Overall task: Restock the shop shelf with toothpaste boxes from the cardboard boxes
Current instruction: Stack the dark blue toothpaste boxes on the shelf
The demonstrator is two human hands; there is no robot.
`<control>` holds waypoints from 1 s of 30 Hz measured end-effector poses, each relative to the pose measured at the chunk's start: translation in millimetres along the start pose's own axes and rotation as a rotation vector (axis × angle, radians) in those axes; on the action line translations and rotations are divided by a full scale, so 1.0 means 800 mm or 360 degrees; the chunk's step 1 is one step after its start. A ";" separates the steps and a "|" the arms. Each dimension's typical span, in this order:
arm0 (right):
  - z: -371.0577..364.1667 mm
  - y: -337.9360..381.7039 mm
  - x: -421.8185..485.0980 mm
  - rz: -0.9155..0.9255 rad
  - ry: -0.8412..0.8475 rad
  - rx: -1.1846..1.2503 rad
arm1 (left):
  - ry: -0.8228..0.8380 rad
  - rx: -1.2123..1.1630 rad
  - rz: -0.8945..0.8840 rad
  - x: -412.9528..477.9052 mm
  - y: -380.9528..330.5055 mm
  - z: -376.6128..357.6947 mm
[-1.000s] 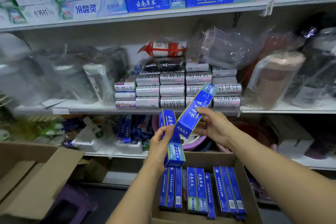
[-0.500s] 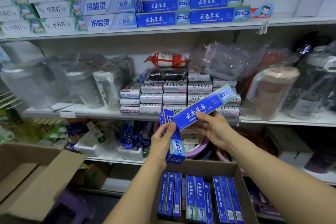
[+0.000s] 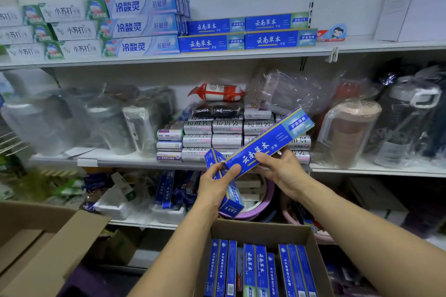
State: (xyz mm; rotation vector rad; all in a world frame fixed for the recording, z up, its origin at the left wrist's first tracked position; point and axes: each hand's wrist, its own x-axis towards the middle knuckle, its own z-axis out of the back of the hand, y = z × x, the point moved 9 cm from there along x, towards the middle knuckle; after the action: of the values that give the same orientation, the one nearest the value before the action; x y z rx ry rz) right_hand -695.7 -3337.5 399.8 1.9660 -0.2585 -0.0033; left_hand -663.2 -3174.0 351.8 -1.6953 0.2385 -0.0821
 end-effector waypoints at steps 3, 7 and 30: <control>0.002 -0.002 0.000 -0.0031 0.0003 -0.0028 | 0.0019 0.0036 -0.0045 -0.002 -0.010 -0.006; 0.004 -0.003 0.003 -0.0045 0.0014 -0.0018 | 0.0091 0.0054 -0.0074 -0.005 -0.019 -0.014; -0.007 0.008 0.007 -0.0115 0.0226 0.0121 | 0.0395 0.0136 0.0176 0.002 -0.028 -0.029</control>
State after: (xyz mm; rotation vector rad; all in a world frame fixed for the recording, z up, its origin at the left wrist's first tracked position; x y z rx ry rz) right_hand -690.9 -3335.7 408.2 2.0396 -0.0959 0.1000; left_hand -663.5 -3194.5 376.7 -1.5830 0.5067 -0.2182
